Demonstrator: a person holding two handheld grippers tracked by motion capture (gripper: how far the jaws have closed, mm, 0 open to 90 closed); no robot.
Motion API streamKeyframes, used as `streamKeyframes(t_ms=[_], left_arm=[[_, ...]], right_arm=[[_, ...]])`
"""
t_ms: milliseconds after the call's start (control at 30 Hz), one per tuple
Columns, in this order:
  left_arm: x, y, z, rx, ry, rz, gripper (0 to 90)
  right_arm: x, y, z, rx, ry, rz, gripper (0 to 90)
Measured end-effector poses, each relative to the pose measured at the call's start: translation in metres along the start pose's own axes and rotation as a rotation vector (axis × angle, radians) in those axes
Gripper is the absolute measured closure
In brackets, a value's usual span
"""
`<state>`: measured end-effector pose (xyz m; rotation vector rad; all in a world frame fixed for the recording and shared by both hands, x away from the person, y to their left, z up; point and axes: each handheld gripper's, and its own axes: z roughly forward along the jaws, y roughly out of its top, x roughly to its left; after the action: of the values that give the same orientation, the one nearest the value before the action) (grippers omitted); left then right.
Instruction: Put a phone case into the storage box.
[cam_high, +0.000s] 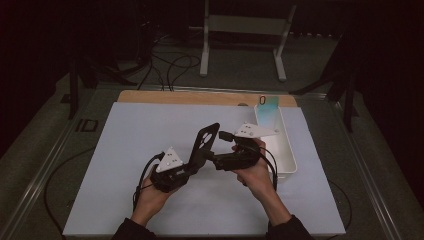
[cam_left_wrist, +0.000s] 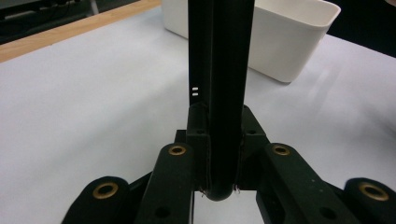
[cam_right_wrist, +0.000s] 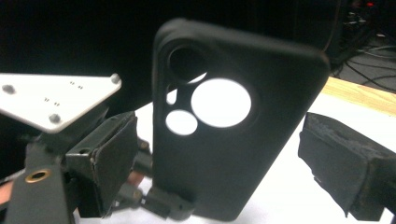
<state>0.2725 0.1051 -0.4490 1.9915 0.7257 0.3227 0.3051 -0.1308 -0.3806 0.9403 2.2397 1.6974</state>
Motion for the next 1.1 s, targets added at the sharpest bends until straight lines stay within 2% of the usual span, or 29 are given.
streamKeyframes(t_ms=[167,467,733,1100], left_arm=[[-0.002,0.0,0.002,0.0,-0.003,-0.001,80.3],[-0.011,-0.002,0.009,-0.002,-0.028,0.018,80.5],[-0.014,-0.003,0.013,-0.001,-0.057,0.022,80.3],[-0.014,-0.005,0.014,0.01,-0.044,0.032,78.3]], right_arm=[[-0.002,0.001,0.004,-0.018,0.013,0.059,11.5],[-0.003,0.001,0.011,-0.031,0.001,0.092,10.2],[-0.002,0.001,0.013,-0.018,-0.006,0.085,12.2],[0.001,0.0,0.012,-0.009,-0.005,0.045,13.9]])
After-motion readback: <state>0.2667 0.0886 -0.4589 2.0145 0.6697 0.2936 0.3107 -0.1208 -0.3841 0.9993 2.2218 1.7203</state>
